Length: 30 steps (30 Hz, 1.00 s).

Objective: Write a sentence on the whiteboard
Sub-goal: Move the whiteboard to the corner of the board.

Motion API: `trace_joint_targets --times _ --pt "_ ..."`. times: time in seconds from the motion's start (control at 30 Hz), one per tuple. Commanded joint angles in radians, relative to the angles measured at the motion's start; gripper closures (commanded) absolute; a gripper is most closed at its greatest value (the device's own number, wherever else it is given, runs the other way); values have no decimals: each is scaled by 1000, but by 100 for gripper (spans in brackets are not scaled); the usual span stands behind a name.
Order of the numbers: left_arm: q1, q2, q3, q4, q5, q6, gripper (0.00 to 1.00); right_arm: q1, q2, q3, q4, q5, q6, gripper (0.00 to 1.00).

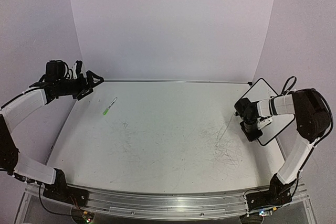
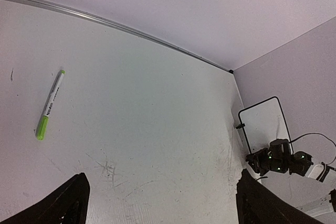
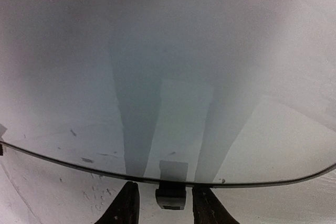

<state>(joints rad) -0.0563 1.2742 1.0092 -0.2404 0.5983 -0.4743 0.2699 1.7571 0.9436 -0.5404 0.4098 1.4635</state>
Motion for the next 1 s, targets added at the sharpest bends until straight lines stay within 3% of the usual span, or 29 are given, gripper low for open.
trace_joint_targets --times 0.0,0.13,0.33,0.53,0.6,0.77,0.97 --pt "-2 -35 22 -2 -12 17 2 3 13 32 -11 50 8 68" --pt "-3 -31 23 -2 -13 19 2 11 7 29 -18 65 -9 75" --pt "-3 -23 24 -3 -16 19 2 58 9 35 -58 112 -33 78" --pt "-4 -12 18 -3 -14 16 2 110 7 26 -53 184 -117 98" --pt "-8 -2 15 -2 -9 14 2 143 -9 19 -40 223 -156 100" --pt "-29 38 24 -2 17 10 2 206 -87 -32 95 228 -382 100" --pt "-66 108 58 -2 66 -7 3 232 -181 -168 364 31 -667 100"
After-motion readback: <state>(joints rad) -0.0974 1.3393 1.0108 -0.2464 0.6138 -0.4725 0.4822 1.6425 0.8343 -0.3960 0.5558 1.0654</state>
